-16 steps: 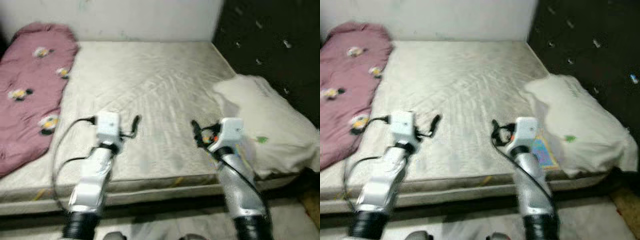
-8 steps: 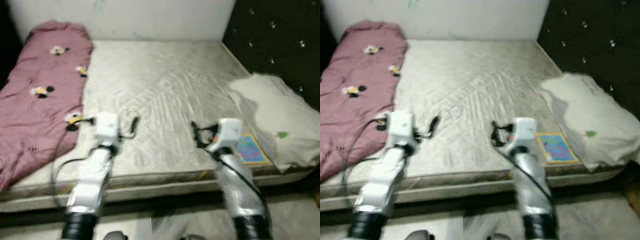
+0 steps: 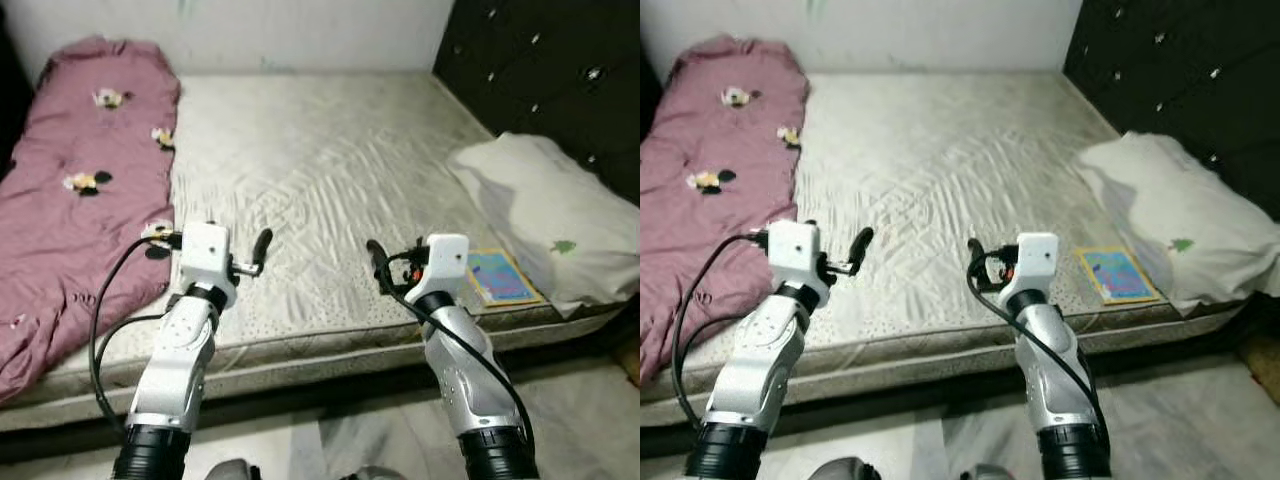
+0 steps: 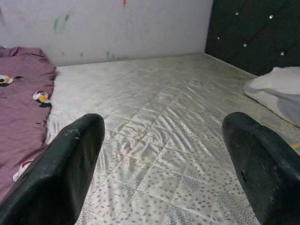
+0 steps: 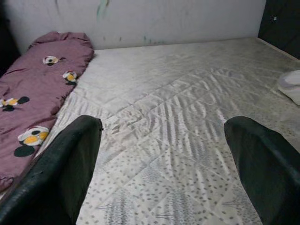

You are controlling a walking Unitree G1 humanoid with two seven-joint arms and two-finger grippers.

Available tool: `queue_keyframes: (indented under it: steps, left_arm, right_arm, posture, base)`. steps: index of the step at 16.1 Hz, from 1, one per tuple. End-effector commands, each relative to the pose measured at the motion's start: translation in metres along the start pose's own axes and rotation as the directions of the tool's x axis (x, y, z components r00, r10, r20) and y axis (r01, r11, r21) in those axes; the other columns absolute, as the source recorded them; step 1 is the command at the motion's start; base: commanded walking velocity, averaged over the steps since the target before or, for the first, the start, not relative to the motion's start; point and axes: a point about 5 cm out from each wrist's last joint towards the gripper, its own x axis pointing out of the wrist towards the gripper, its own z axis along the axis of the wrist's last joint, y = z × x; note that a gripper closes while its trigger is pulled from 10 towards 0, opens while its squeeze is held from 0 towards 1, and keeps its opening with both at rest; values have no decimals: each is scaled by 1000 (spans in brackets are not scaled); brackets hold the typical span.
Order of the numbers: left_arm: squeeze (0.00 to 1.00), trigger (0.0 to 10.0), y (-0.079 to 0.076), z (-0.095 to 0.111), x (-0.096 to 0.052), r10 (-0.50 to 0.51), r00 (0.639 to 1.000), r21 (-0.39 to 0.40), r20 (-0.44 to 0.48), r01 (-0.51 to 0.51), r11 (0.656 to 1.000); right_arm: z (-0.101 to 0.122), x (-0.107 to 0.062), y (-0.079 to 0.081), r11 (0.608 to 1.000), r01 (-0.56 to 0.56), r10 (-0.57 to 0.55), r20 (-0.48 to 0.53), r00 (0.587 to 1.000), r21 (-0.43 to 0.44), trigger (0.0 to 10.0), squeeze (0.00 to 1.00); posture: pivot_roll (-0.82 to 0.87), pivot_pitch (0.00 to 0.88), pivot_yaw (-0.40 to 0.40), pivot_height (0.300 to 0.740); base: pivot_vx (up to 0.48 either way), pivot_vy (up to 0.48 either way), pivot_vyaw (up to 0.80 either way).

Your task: Clean up the room

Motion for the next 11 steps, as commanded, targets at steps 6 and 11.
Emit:
queue_keyframes:
  steps: [6,11]
  left_arm:
    - [0,10000,-3,5,1,-18,1000,-2,21,18,1000]
    - [0,10000,-4,5,2,-22,1000,-1,21,22,1000]
  right_arm:
    - [6,4,-3,1000,11,-11,23,1000,-12,10000,0]
    - [6,3,-3,1000,14,-14,24,1000,-12,10000,0]
  posture:
    - [-35,0,-40,740]
    - [-37,0,-37,740]
  base:
    - [292,0,0]
    - [298,0,0]
